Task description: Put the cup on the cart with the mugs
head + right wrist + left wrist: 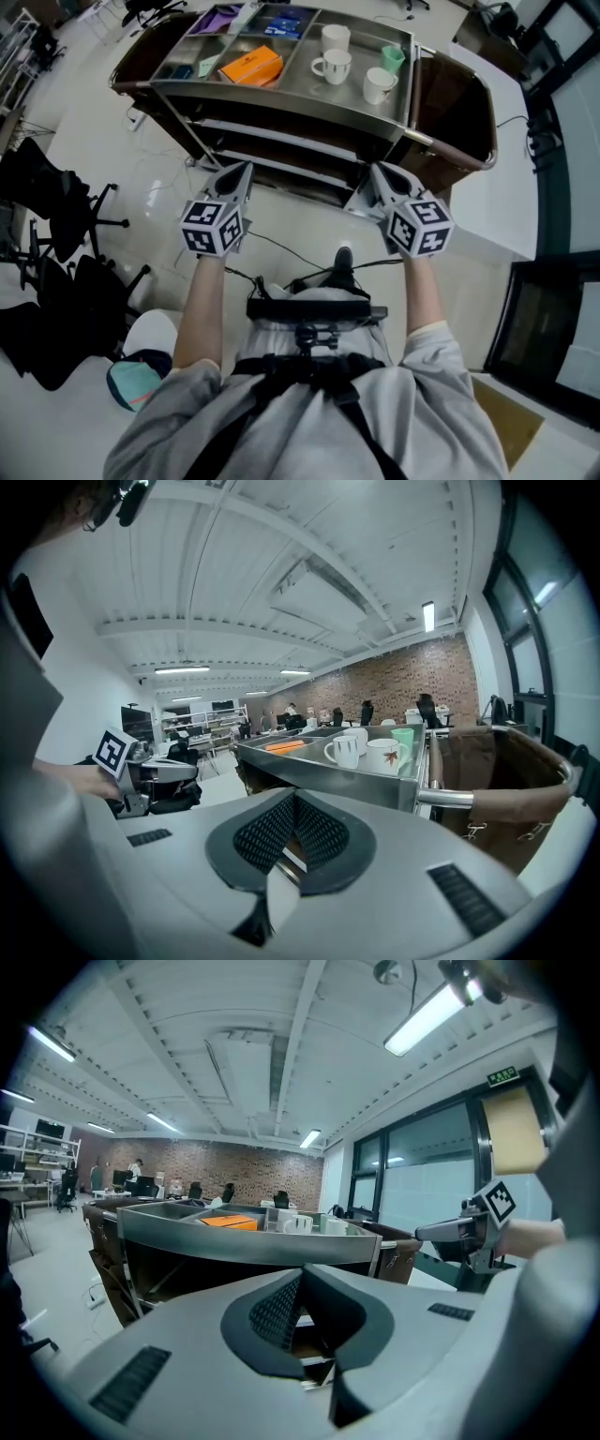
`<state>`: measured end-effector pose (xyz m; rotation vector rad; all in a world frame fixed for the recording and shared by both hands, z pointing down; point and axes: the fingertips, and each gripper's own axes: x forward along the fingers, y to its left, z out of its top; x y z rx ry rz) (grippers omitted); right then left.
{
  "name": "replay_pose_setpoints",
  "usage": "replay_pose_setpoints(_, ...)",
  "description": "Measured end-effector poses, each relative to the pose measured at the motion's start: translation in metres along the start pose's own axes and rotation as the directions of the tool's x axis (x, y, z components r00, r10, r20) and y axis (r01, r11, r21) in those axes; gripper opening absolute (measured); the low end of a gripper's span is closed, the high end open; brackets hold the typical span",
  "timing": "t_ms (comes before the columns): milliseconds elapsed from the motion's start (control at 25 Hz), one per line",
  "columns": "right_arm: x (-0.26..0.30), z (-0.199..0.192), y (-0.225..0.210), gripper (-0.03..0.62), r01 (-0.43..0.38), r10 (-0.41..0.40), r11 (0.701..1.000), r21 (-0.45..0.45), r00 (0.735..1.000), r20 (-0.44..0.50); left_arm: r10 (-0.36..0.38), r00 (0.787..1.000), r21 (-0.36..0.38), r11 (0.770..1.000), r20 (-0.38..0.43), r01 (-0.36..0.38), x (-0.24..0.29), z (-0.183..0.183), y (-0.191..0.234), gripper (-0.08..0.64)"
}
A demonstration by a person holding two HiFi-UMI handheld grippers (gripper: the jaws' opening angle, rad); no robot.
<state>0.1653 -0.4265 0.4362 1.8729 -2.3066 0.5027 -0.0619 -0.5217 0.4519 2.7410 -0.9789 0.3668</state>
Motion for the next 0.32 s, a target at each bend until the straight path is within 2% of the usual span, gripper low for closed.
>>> replay_pose_setpoints(320,0.0,-0.006,0.013,0.0,-0.013,0.013,1.0,-0.012,1.0,-0.006,-0.004,1.0,-0.003,1.0,-0.003,0.004,-0.016,-0.007,0.001,0.002)
